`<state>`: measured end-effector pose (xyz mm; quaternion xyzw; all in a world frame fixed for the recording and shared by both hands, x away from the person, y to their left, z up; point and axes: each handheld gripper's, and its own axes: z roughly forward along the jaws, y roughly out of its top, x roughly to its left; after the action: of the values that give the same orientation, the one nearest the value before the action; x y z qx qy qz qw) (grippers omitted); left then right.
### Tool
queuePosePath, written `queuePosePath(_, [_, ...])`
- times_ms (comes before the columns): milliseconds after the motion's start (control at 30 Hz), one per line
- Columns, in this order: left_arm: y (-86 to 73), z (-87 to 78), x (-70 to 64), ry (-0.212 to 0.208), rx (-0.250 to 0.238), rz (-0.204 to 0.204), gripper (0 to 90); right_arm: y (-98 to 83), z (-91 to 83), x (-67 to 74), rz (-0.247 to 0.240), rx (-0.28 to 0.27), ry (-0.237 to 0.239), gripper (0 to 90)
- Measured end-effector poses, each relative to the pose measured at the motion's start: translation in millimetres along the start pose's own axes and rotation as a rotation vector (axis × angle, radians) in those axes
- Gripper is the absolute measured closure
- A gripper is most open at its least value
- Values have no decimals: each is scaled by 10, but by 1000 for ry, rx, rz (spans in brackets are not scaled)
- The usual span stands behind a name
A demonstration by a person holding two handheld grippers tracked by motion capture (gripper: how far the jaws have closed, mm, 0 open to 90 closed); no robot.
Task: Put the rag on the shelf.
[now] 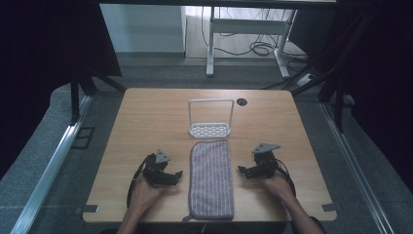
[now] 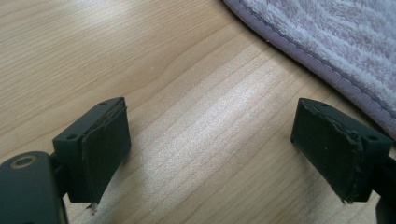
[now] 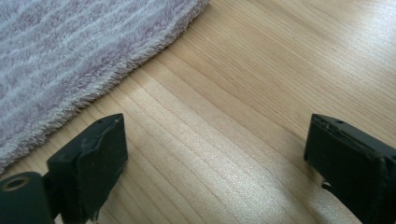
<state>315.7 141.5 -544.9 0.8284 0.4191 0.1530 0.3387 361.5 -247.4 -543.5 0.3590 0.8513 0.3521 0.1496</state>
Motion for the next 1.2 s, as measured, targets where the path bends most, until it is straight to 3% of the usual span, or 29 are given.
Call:
queuePosePath(867, [0,-4,10,-4,-4,2,132,12,8,27,0,14,2,26])
queuePosePath(1200, [50,-41,41,-36,-20,12,189,73,-55,11,16,52,28,132])
